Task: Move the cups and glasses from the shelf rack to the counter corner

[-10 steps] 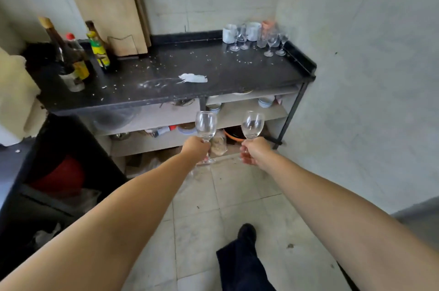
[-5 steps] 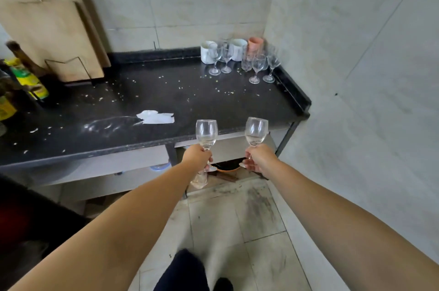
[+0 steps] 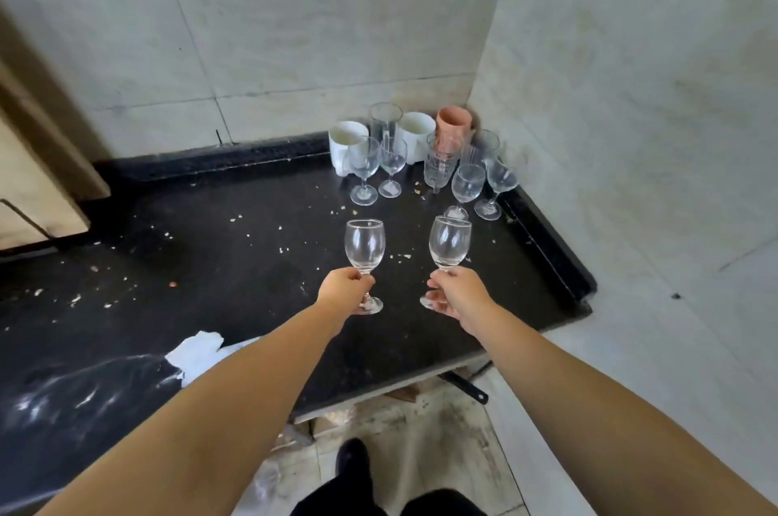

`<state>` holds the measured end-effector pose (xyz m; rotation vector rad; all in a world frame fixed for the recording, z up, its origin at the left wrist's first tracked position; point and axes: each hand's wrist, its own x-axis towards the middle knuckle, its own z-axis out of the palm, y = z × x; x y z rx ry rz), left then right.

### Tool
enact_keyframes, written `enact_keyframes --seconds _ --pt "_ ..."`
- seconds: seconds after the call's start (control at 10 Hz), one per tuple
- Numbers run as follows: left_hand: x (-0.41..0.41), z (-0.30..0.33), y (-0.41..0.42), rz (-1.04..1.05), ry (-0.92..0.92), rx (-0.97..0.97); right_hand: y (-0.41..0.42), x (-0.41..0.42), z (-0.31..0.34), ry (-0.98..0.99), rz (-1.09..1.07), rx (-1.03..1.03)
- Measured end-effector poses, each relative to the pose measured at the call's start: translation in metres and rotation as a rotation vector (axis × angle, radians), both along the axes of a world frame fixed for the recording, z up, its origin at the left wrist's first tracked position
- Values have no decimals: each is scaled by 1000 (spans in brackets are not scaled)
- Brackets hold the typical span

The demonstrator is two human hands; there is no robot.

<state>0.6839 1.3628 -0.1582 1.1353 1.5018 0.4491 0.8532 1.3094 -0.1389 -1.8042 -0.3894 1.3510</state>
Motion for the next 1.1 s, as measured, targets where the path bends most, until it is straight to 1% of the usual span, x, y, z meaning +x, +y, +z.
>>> enact_keyframes --seconds 0.2,0.3,0.4,0.5,0.6,0.7,0.9,1.1 --pt "35 -20 70 125 -124 -62 74 26 -30 -252 84 57" --pt "50 -29 90 166 -156 -88 102 36 -45 -309 107 93" --pt "68 -39 111 228 -175 -109 132 47 -60 -304 148 82" --pt "82 -48 126 289 -152 -106 154 52 -70 -242 163 86" --pt "92 -54 133 311 -97 -97 167 56 -81 -220 160 82" --pt "97 -61 134 305 -54 -75 175 61 -87 -191 169 80" --pt "102 -64 134 211 76 19 177 65 -94 -170 169 66" --pt "99 -64 132 183 60 55 173 64 -87 -118 163 98"
